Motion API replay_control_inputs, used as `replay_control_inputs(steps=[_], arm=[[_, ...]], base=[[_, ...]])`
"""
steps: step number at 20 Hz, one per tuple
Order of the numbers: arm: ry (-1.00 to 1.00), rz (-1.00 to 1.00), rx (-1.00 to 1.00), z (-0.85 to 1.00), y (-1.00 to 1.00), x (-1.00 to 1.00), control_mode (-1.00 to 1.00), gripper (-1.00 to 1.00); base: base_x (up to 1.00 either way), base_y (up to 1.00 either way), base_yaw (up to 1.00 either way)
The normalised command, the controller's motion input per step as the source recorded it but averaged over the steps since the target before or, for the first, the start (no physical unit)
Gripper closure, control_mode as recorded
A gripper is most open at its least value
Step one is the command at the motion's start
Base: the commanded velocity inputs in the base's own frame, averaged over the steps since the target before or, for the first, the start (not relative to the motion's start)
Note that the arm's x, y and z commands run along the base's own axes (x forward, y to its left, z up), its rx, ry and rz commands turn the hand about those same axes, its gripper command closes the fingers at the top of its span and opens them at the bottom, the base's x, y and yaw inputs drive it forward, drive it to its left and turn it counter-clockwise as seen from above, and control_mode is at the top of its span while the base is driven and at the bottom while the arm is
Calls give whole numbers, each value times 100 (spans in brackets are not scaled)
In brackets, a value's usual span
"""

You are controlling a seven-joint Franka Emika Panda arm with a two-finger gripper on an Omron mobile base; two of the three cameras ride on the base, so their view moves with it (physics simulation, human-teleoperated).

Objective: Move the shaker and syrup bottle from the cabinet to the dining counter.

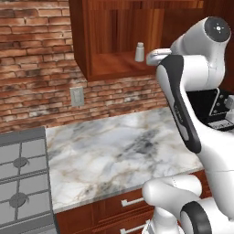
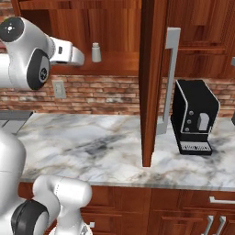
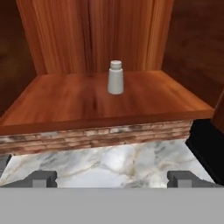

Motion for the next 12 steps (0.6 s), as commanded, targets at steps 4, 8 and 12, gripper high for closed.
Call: replay_control_inputs(steps=[4, 8, 12], arm=[[-11, 5, -6, 0, -5, 40, -100, -100], [-1, 0, -1, 0, 0, 39, -100, -100], [13, 0, 0, 0, -3, 35, -100, -100]], base=[[0, 0, 0], [0, 0, 0], [0, 0, 0]])
